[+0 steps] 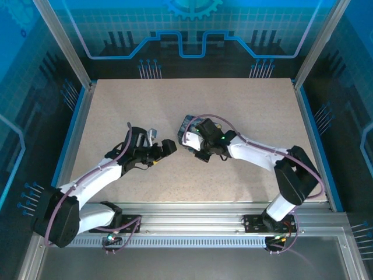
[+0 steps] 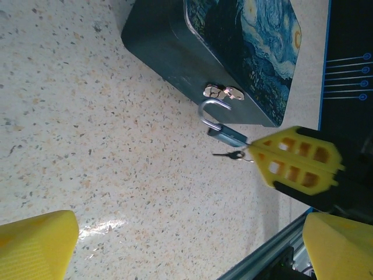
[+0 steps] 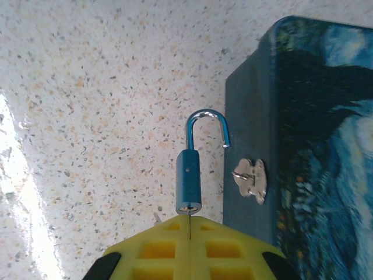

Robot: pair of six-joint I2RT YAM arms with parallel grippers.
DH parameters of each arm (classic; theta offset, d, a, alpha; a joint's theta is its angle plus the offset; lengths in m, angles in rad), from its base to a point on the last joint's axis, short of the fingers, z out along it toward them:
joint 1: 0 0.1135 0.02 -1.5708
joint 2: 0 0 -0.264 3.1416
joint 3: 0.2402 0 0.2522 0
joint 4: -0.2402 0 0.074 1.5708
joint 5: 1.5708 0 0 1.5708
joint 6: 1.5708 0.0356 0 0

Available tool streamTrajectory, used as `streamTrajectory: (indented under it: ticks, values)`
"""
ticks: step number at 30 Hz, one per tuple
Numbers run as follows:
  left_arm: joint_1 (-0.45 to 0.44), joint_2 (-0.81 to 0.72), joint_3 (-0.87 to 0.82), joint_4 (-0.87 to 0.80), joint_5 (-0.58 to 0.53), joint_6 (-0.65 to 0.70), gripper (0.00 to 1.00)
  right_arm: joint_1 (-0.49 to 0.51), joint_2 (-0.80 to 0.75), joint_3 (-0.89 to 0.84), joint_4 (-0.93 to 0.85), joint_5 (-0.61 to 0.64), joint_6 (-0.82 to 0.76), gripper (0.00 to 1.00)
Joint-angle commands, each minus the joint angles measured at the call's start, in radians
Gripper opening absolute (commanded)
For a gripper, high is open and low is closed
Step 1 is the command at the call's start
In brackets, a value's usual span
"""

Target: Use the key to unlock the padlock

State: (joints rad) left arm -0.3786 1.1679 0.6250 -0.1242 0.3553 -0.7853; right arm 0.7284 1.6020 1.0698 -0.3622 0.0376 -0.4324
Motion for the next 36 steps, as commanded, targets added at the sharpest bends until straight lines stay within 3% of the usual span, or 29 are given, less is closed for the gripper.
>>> streamTrajectory:
  ticks: [1,10,18,28,36]
  values:
    - [0.012,-0.047,-0.011,-0.064,-0.019,0.006,0.99,0.010,-0.095,-0.041,0.038,-0.004,0.070,0.00]
    - [0.015,-0.111,0.001,-0.141,-0.040,0.020,0.99,-0.045,-0.325,-0.125,0.033,0.063,0.214,0.00]
    - [0.015,-0.088,0.026,-0.150,-0.049,0.032,0.99,-0.275,-0.428,-0.176,-0.001,0.159,0.469,0.00]
    - [0.015,-0.066,0.027,-0.119,-0.055,0.018,0.99,-0.630,-0.328,-0.232,-0.038,0.161,0.812,0.00]
    - [0.015,-0.048,0.024,-0.097,-0.056,0.011,0.99,-0.699,-0.207,-0.231,-0.024,0.145,0.875,0.00]
